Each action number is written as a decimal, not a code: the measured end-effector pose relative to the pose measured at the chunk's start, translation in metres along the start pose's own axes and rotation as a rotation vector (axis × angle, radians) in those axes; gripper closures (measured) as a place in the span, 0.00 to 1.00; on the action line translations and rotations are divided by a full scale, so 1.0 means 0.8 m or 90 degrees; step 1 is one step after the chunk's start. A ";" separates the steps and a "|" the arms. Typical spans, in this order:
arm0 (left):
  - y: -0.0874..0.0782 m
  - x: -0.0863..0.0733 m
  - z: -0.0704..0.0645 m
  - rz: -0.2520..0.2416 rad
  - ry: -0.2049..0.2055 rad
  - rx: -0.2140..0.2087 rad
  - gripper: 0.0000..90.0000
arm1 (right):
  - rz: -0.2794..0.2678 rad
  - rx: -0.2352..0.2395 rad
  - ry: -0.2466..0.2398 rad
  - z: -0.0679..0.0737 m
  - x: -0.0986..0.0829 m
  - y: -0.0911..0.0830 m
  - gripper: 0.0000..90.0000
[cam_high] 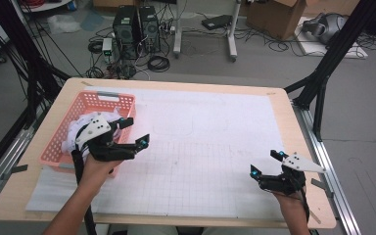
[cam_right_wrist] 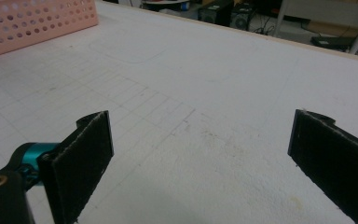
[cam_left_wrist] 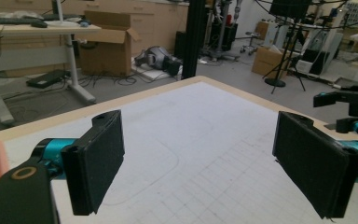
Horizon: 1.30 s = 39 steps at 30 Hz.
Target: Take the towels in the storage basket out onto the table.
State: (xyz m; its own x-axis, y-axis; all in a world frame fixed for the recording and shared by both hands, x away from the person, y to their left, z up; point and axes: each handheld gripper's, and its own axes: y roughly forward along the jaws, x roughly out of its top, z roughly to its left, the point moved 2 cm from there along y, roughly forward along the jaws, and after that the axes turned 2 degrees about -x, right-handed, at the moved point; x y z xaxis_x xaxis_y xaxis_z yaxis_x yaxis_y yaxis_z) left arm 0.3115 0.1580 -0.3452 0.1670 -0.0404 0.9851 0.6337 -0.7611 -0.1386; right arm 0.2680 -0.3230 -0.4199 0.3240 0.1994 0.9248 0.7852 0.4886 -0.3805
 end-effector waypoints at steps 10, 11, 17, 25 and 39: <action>-0.030 0.017 0.058 0.047 0.003 0.053 0.18 | 0.002 0.000 0.000 0.000 0.000 0.001 0.06; -0.034 0.018 0.066 0.053 0.004 0.065 0.18 | 0.003 0.000 -0.001 0.000 0.000 0.001 0.06; -0.058 0.015 0.107 0.100 -0.009 0.116 0.18 | 0.004 0.002 -0.002 0.000 0.000 0.002 0.06; -0.070 -0.011 0.145 0.193 -0.018 0.177 0.18 | 0.007 0.006 -0.001 0.003 0.000 0.004 0.06; -0.049 -0.048 0.174 0.375 -0.023 0.214 0.21 | 0.006 0.007 0.000 0.004 0.001 0.005 0.06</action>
State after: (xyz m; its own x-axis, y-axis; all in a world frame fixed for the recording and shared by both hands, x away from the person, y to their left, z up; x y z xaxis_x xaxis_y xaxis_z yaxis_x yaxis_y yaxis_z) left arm 0.3855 0.2793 -0.3915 0.5776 -0.3608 0.7323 0.6291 -0.3750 -0.6809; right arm 0.2699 -0.3184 -0.4211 0.3314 0.2032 0.9213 0.7763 0.4962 -0.3887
